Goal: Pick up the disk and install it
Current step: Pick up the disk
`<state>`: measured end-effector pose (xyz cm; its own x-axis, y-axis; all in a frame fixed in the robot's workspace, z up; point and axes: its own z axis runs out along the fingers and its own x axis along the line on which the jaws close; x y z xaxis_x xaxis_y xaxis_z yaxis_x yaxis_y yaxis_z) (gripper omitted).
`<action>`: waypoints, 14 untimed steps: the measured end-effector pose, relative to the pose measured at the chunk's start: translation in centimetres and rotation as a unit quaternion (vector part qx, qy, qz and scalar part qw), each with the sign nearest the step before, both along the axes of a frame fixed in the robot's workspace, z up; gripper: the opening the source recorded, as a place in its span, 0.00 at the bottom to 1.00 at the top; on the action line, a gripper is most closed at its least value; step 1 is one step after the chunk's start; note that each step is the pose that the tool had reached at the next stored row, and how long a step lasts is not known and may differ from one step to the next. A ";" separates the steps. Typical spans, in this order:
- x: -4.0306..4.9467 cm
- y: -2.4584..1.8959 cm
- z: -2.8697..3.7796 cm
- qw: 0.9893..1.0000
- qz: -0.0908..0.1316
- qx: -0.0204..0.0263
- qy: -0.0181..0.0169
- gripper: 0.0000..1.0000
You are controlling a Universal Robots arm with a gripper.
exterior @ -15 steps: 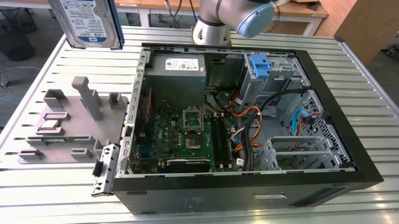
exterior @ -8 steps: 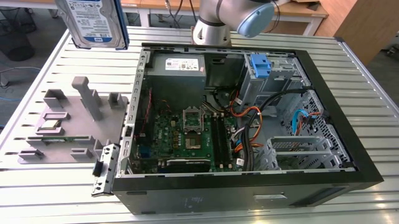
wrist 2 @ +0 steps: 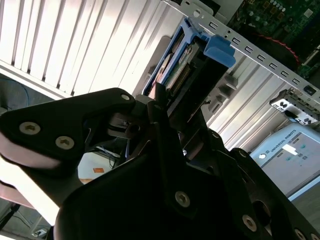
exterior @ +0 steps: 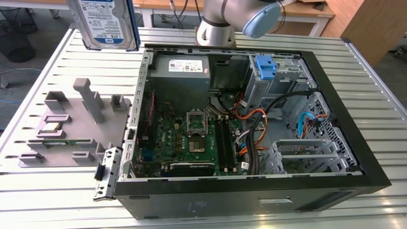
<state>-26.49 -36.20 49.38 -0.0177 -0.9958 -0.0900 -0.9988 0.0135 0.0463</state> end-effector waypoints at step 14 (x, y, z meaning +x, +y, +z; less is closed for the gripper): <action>4.47 0.00 0.00 1.000 0.000 0.000 0.000 0.35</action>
